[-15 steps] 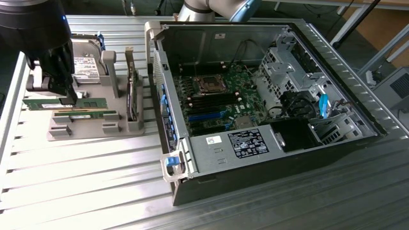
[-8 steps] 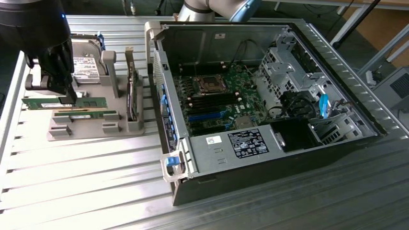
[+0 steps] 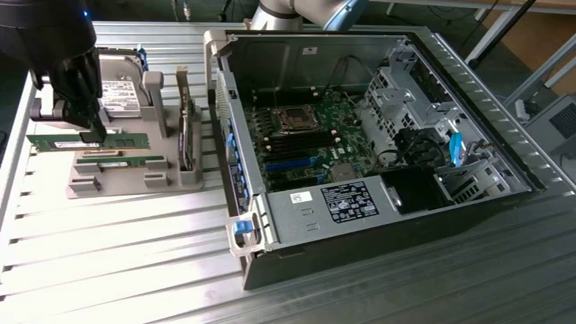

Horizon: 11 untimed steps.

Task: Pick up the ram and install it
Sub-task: 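Pick up the ram and move it above insertion slot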

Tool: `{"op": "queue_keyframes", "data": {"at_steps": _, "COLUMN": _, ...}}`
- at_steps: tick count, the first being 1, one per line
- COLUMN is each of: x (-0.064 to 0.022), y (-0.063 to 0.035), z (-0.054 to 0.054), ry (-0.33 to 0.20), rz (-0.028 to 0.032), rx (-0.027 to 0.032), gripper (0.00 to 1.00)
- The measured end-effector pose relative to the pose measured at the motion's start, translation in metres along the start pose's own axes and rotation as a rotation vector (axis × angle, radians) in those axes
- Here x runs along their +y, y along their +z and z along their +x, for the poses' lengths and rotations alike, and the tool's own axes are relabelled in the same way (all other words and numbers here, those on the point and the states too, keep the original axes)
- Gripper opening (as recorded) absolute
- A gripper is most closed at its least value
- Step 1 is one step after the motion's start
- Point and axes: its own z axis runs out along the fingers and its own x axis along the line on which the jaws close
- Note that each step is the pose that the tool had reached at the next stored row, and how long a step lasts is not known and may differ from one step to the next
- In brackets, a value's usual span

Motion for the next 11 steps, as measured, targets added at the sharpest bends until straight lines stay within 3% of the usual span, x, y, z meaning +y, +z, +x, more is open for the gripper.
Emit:
{"op": "queue_keyframes", "data": {"at_steps": 3, "x": 0.0, "y": -0.0006, "z": 0.0001, "ry": 0.0, "rz": -0.0001, "rx": -0.0005, "gripper": 0.11}}
{"op": "queue_keyframes", "data": {"at_steps": 5, "x": 0.0, "y": -0.0011, "z": 0.0001, "ry": 0.0, "rz": -0.0011, "rx": -0.0064, "gripper": 0.11}}
{"op": "queue_keyframes", "data": {"at_steps": 6, "x": 0.0, "y": -0.0012, "z": 0.0002, "ry": 0.0, "rz": -0.0018, "rx": -0.0128, "gripper": 0.11}}
{"op": "queue_keyframes", "data": {"at_steps": 8, "x": 0.0, "y": -0.0011, "z": 0.0001, "ry": 0.0, "rz": -0.004, "rx": -0.0324, "gripper": 0.11}}
{"op": "queue_keyframes", "data": {"at_steps": 10, "x": 0.0, "y": -0.0011, "z": 0.0002, "ry": 0.0, "rz": -0.0077, "rx": -0.0621, "gripper": 0.11}}
{"op": "queue_keyframes", "data": {"at_steps": 11, "x": -0.0001, "y": -0.0012, "z": 0.0002, "ry": 0.0, "rz": -0.0102, "rx": -0.0828, "gripper": 0.11}}
